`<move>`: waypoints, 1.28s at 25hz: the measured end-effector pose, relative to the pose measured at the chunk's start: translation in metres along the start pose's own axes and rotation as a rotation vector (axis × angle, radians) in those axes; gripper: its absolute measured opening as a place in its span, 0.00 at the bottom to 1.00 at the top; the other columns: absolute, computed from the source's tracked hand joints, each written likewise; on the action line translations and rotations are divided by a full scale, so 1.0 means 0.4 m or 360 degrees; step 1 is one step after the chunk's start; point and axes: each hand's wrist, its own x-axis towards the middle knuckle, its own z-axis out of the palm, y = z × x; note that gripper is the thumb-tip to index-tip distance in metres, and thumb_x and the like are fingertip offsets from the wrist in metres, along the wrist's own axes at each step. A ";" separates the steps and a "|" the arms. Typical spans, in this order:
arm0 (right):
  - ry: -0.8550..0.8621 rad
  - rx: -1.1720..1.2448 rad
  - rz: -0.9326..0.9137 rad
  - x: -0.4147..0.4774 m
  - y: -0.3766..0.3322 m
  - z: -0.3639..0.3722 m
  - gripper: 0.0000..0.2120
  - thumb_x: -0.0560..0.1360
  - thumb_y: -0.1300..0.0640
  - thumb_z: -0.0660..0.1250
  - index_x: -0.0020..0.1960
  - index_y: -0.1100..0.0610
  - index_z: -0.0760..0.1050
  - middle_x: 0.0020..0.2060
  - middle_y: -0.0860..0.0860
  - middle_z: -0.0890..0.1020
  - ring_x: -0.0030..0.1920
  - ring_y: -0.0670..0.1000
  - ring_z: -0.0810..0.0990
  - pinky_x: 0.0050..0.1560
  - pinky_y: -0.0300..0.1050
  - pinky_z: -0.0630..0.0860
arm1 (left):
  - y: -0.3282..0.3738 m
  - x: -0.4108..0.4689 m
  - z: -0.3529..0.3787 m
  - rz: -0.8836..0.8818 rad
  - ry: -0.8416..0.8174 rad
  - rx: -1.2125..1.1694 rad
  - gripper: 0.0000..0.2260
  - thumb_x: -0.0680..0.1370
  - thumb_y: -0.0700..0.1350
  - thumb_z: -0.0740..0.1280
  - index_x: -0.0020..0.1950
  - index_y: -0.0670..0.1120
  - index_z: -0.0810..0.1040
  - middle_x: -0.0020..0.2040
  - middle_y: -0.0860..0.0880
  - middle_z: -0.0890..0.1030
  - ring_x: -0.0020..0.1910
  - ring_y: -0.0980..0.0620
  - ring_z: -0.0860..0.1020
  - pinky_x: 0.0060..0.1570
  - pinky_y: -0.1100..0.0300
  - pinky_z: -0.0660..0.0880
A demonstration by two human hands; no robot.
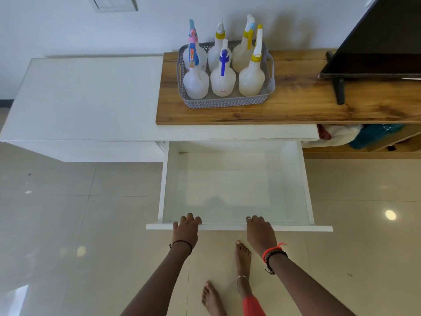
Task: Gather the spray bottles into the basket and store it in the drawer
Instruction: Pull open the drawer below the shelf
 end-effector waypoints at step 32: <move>0.0673 0.1399 0.0288 0.050 0.110 -0.456 0.17 0.78 0.64 0.56 0.65 0.63 0.71 0.64 0.60 0.76 0.65 0.57 0.75 0.61 0.46 0.72 | -0.010 -0.021 -0.389 -0.0190 0.0706 -0.1490 0.16 0.77 0.33 0.59 0.63 0.42 0.76 0.63 0.41 0.75 0.62 0.43 0.75 0.62 0.56 0.69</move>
